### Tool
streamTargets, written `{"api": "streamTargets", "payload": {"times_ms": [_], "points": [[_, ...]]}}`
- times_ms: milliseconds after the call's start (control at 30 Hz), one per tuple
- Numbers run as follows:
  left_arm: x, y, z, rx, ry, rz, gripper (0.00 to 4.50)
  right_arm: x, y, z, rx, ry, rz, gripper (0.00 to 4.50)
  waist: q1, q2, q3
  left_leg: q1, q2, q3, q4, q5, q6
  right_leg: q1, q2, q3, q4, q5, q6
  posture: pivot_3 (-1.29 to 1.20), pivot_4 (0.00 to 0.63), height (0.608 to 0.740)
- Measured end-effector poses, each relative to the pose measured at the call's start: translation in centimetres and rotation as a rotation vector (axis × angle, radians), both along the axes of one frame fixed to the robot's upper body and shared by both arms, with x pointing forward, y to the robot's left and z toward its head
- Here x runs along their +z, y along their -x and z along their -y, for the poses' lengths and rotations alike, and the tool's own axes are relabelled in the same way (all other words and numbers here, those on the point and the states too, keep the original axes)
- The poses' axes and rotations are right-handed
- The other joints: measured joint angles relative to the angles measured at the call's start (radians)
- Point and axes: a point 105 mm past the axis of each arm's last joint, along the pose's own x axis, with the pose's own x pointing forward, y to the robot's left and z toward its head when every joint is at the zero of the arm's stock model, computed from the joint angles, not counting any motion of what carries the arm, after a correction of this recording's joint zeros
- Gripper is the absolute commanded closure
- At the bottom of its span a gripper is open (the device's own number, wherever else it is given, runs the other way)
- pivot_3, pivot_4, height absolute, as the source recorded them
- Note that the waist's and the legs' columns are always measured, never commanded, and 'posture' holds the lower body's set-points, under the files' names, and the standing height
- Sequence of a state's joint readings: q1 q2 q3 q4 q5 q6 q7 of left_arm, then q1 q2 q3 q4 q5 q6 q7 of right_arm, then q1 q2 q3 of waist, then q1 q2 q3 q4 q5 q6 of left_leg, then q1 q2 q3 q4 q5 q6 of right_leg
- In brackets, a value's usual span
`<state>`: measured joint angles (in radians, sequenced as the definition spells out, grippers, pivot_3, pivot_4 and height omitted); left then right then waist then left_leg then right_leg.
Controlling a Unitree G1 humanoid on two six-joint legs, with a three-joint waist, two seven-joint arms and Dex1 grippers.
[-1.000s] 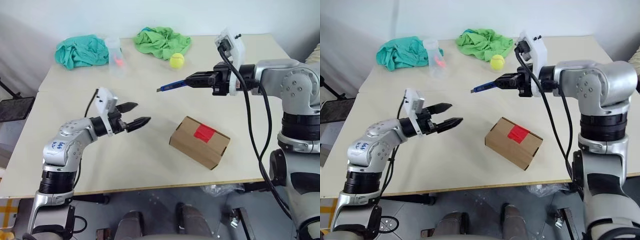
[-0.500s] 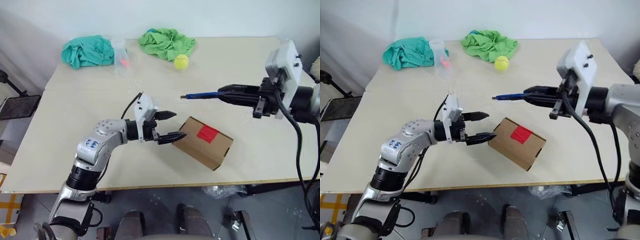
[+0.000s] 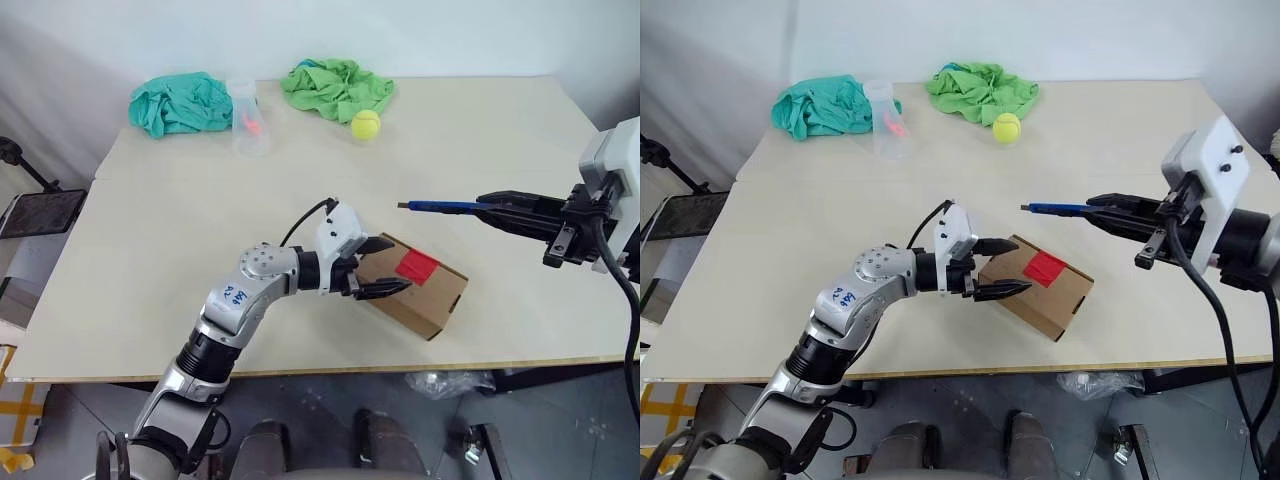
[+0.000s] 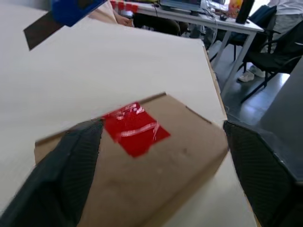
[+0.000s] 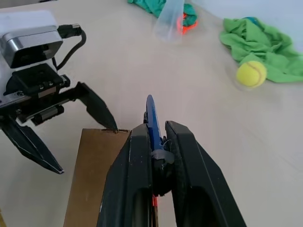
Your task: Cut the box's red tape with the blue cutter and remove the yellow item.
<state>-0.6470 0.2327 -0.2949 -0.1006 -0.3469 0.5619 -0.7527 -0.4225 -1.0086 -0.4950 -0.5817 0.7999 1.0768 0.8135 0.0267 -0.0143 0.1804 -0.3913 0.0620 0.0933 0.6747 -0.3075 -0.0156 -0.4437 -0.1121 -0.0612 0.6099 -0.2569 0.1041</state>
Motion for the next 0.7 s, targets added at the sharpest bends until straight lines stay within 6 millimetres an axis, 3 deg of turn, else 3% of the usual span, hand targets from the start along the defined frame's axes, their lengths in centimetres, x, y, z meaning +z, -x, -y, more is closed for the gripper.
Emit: {"api": "streamTargets", "payload": {"times_ms": [333, 700], "points": [[-1.7, -1.2, -0.6, 0.109, -0.148, -0.062, 4.4, -1.2, 0.3, 1.1, -0.062, 0.036, -0.05, 4.34, 0.0, 0.0, 0.0, 0.0, 0.0, -0.001, 0.005, -0.001, 0.001, 0.001, 0.0, 0.001, 0.001, 0.001, 0.0, 0.0, 0.15, 0.74], [-2.3, -1.2, 0.5, 0.084, -0.257, -0.062, 4.48, -3.0, -1.2, 0.7, -0.055, 0.074, -0.107, 4.34, -0.002, 0.0, 0.0, -0.001, 0.0, -0.001, 0.006, -0.001, 0.002, 0.001, 0.0, 0.001, 0.001, 0.001, 0.0, 0.0, 0.15, 0.74]]}}
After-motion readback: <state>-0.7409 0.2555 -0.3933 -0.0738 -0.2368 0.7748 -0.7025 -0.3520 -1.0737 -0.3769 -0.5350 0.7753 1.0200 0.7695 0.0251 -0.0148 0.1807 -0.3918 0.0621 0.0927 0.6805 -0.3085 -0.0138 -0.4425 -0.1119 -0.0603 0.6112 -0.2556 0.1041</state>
